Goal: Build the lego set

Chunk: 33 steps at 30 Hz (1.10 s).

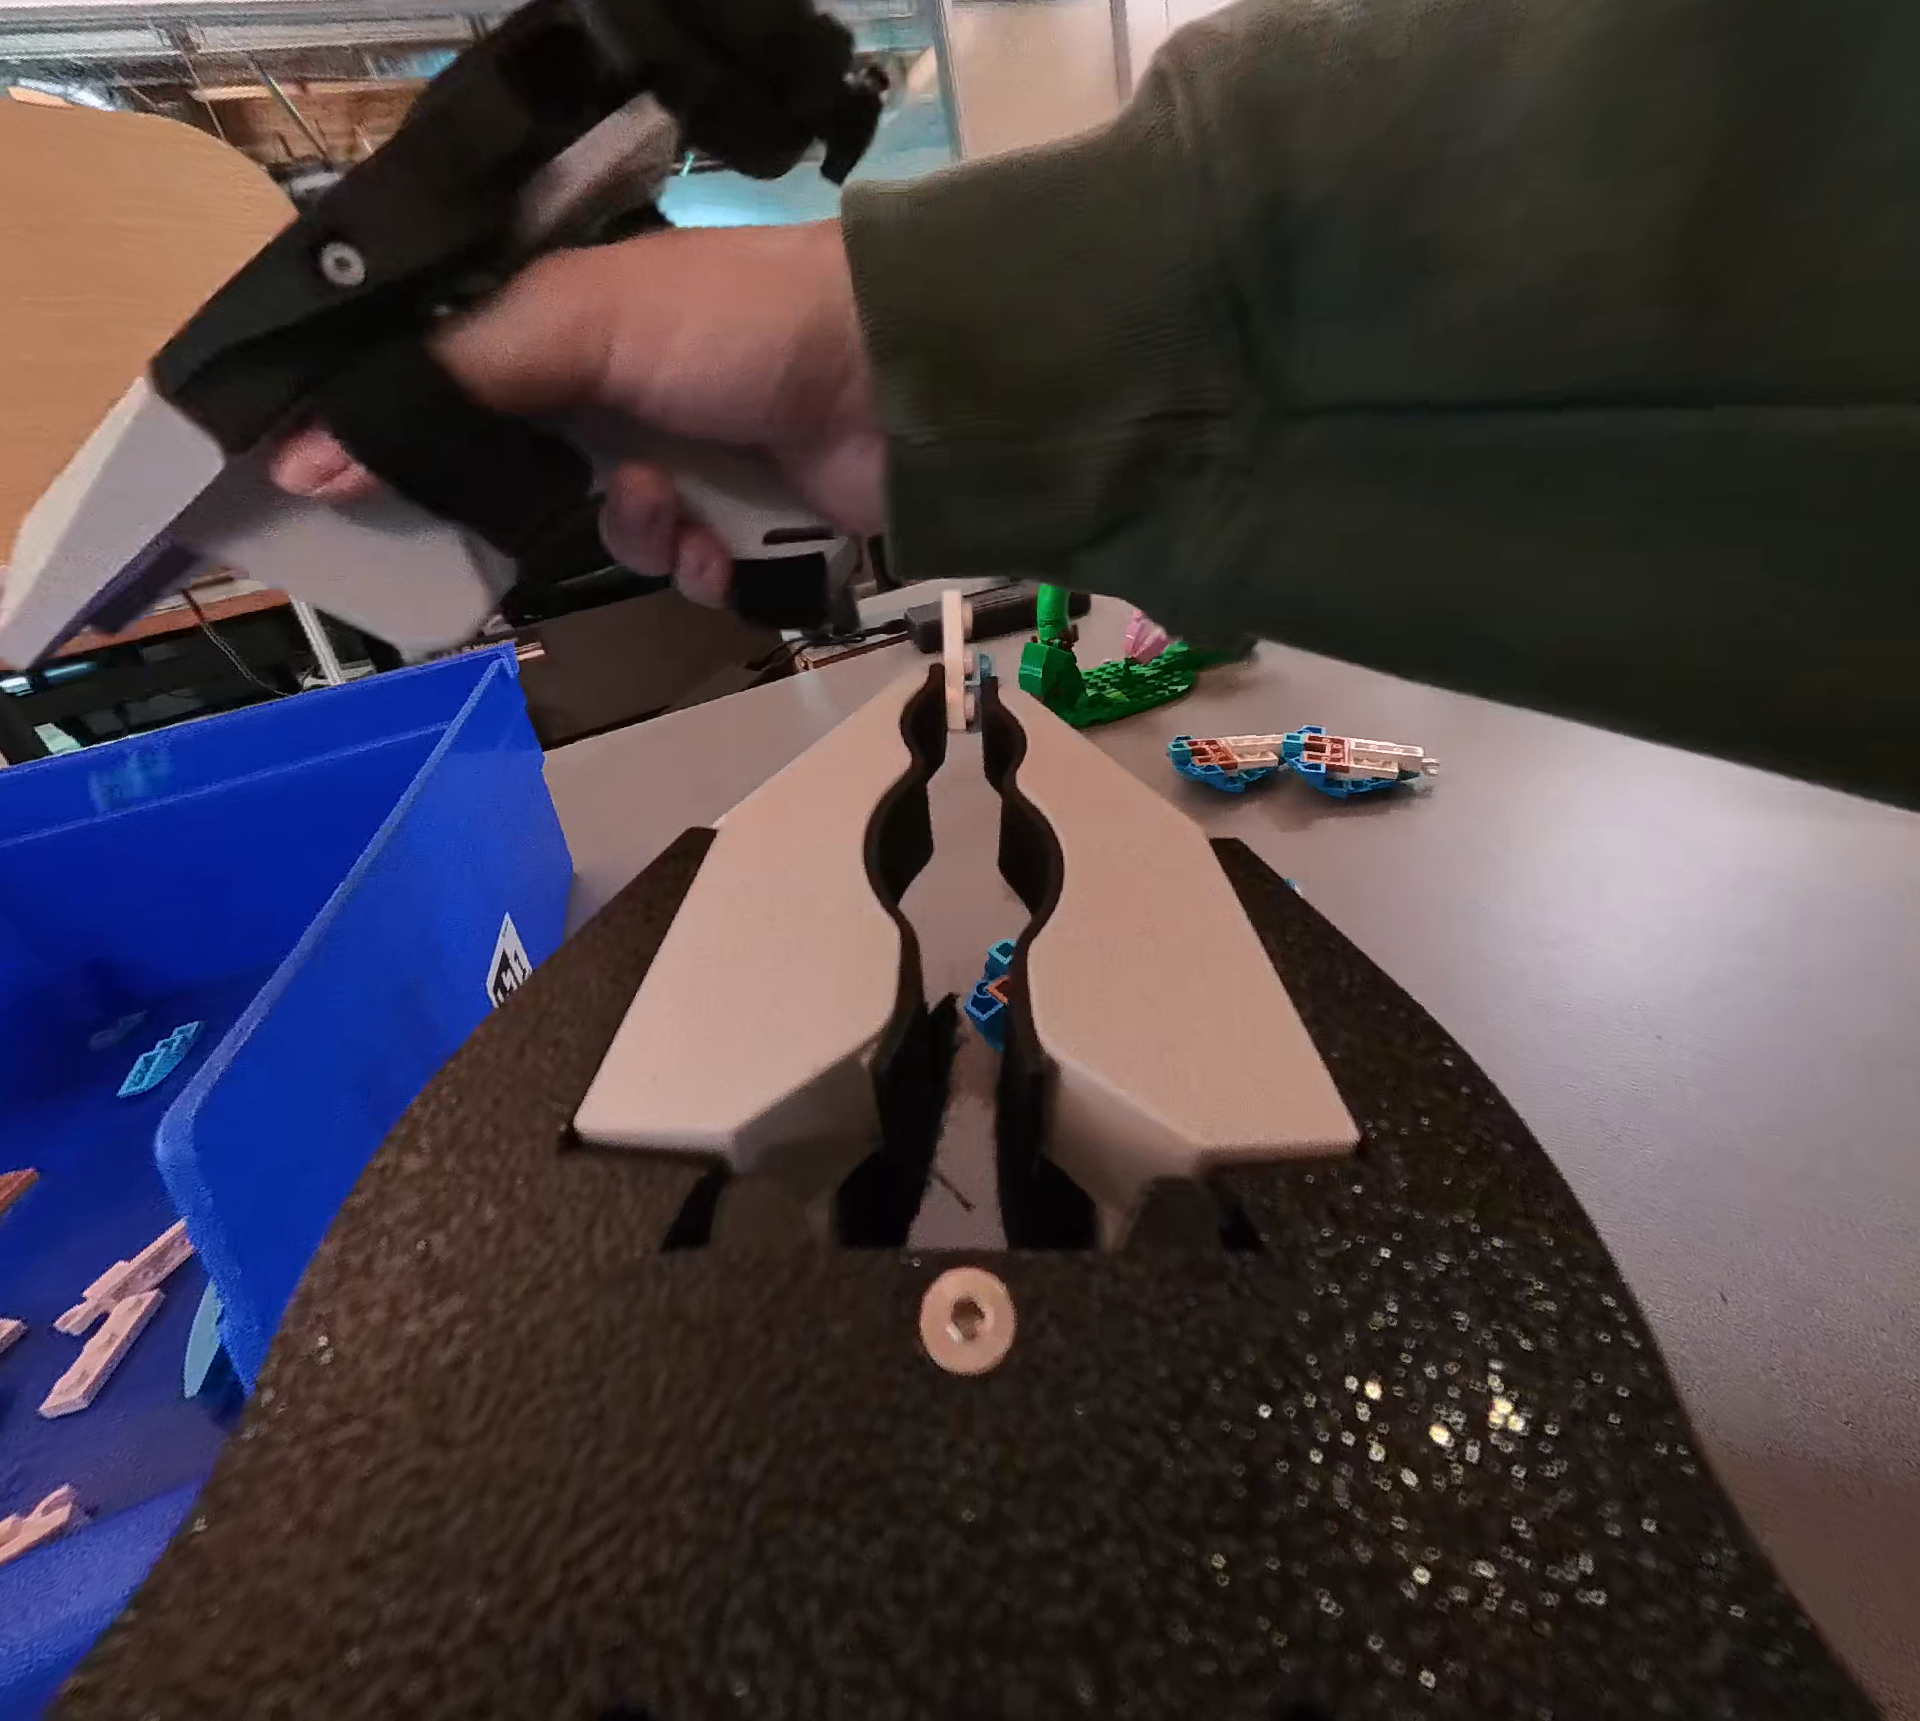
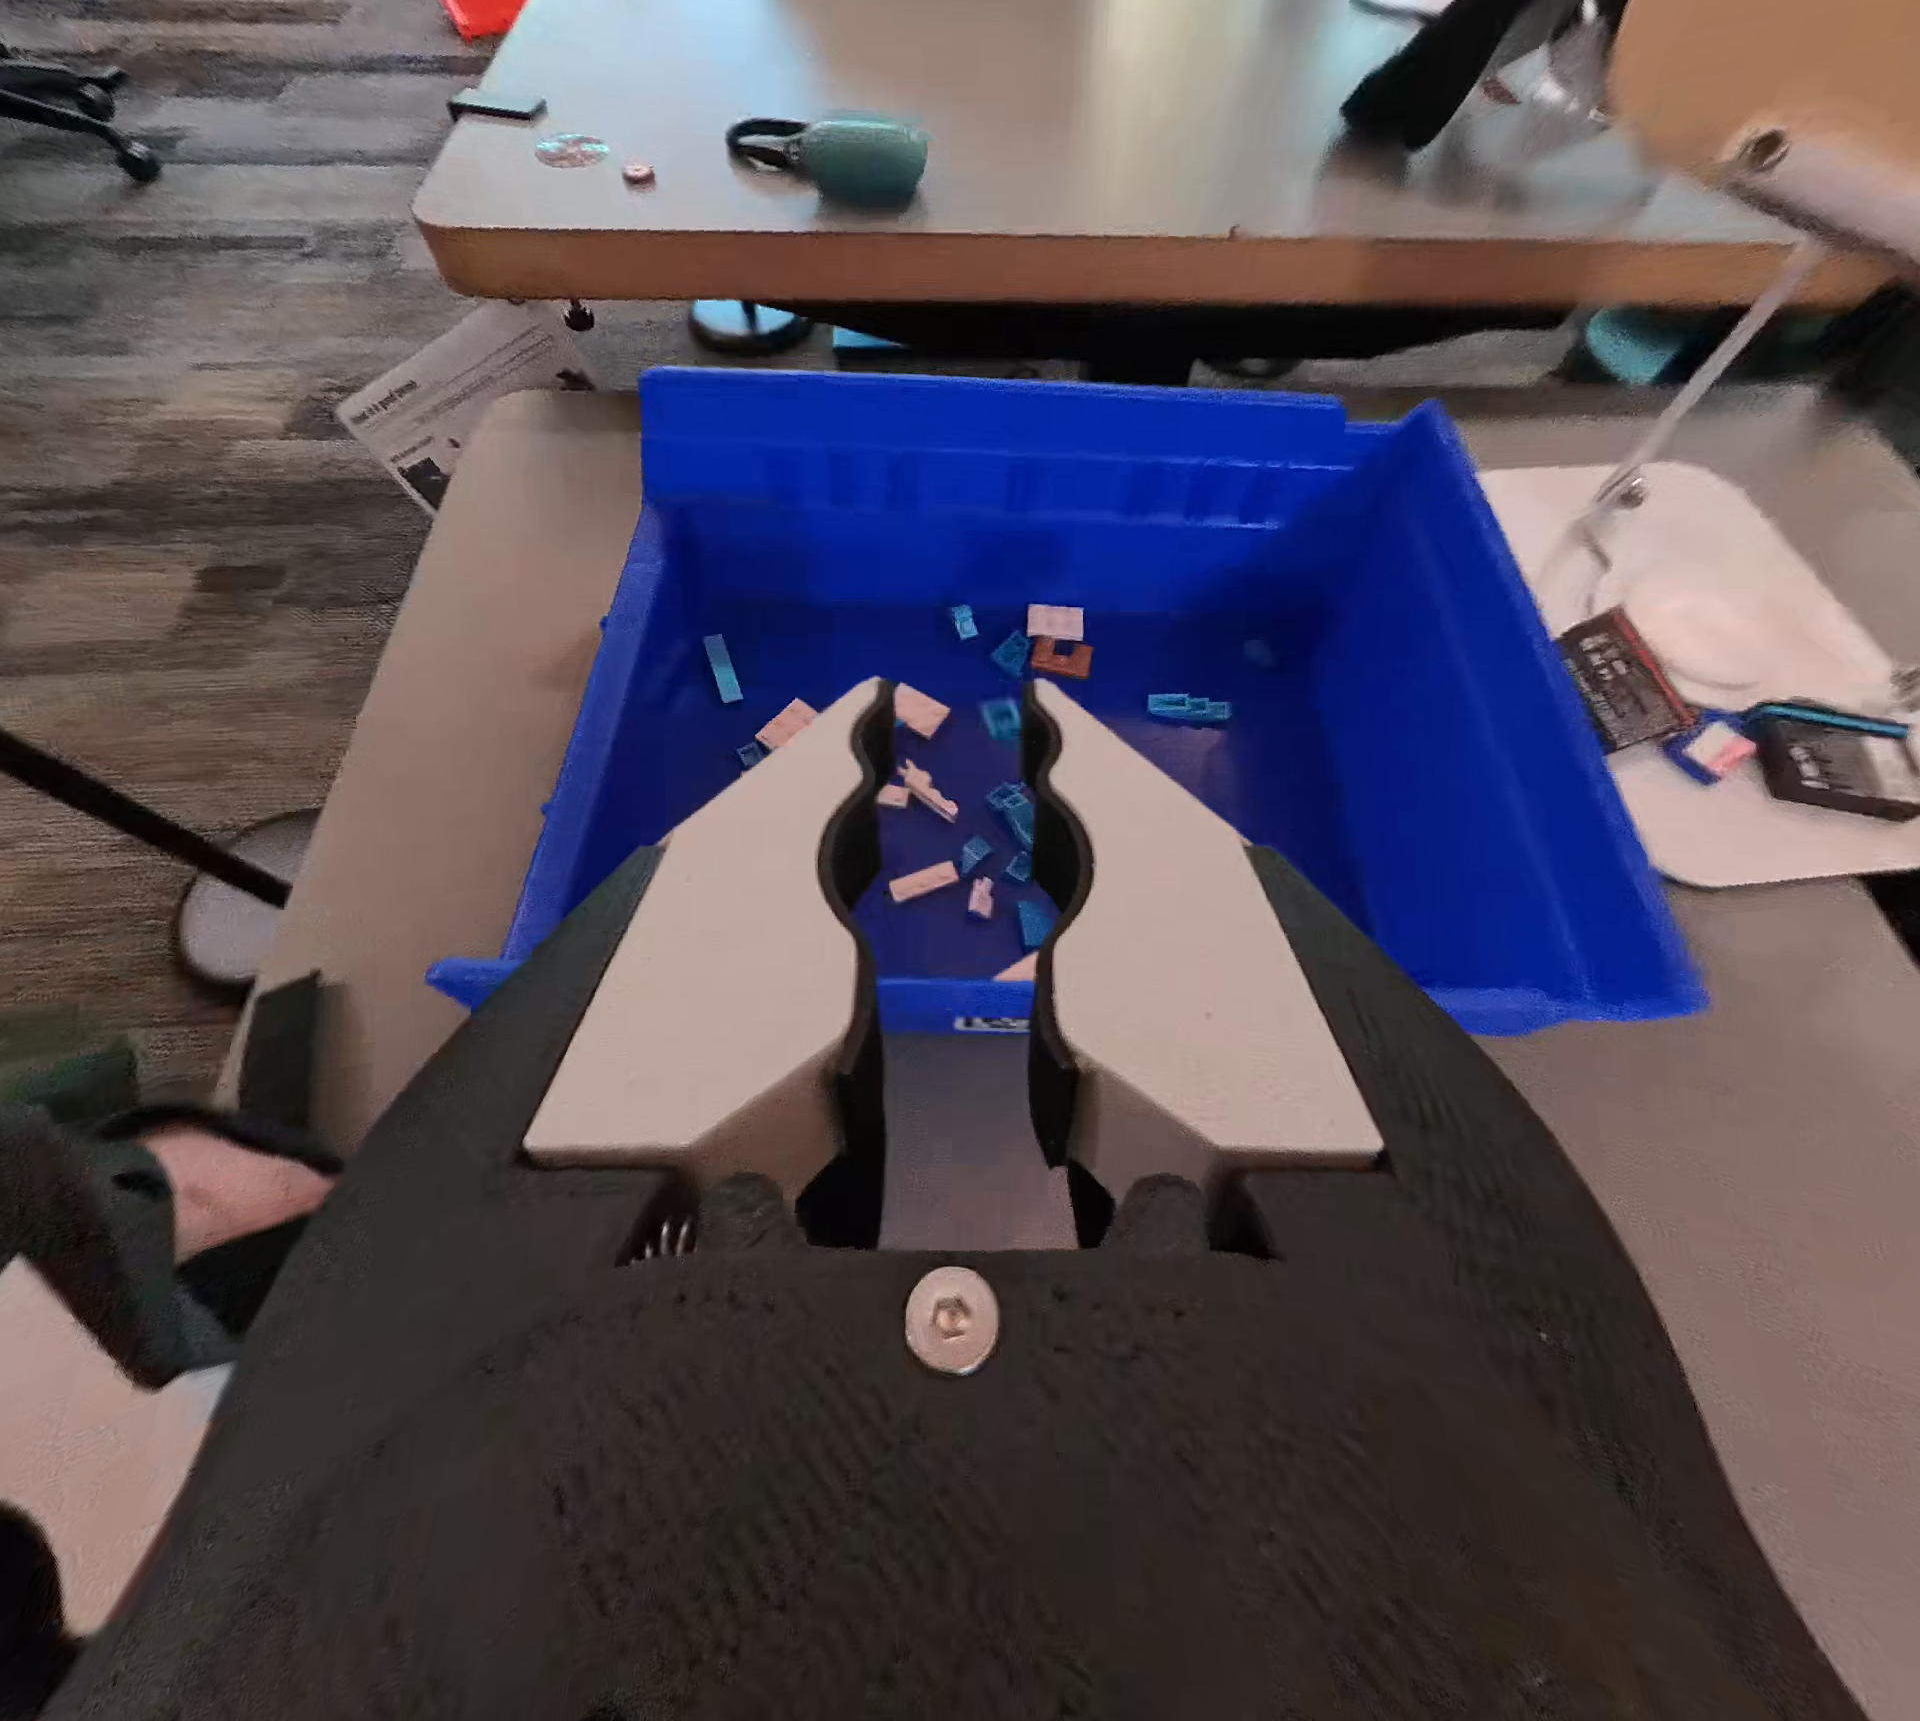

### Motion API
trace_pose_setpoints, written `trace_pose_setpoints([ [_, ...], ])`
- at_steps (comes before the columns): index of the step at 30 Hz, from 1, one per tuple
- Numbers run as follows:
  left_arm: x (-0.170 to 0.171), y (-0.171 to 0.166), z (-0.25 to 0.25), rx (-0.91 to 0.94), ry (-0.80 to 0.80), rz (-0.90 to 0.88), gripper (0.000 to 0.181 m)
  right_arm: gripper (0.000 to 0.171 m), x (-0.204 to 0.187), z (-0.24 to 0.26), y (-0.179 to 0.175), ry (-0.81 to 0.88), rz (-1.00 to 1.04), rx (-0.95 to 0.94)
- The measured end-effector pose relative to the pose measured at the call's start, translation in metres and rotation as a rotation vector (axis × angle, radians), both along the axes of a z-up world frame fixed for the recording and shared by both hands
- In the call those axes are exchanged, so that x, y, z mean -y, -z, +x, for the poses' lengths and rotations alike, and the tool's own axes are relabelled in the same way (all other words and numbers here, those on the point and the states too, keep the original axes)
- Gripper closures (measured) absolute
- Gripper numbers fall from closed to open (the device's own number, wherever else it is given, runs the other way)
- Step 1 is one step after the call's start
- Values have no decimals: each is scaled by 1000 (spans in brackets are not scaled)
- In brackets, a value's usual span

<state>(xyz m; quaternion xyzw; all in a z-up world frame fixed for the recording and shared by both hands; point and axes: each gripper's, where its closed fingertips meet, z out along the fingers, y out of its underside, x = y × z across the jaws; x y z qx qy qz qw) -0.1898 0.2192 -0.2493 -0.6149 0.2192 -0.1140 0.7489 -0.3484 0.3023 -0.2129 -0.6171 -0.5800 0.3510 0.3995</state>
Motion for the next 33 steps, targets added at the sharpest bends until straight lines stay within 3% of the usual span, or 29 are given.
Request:
trace_pose_setpoints([
  [6, 1, -3, -4, 37, 3, 7, 179, 143, -7, 7, -1, 32, -12, -19],
  [9, 4, -11, -11, 124, 30, 26, 179, 143, 4, 43, -38, 60, -14, -233],
  [11, 8, -21, -15, 238, 101, 33, 179, 144, 24, 84, -54, 58, -20, -405],
  [15, 23, -37, -7, 411, 363, 37, 179, 149, 77, 154, -35, -44, -2, -593],
  [20, 36, -37, 8, 478, 586, -19, 179, 151, 114, 181, -8, -223, -101, -635],
  [24, 44, -35, 18, 470, 685, -51, 179, 148, 121, 177, 1, -248, -119, -598],
  [28, 42, -33, 19, 479, 696, -72, 179, 164, 126, 176, 3, -269, -124, -586],
  [33, 44, -31, 22, 460, 716, -107, 179, 165, 128, 178, 4, -289, -111, -581],
])
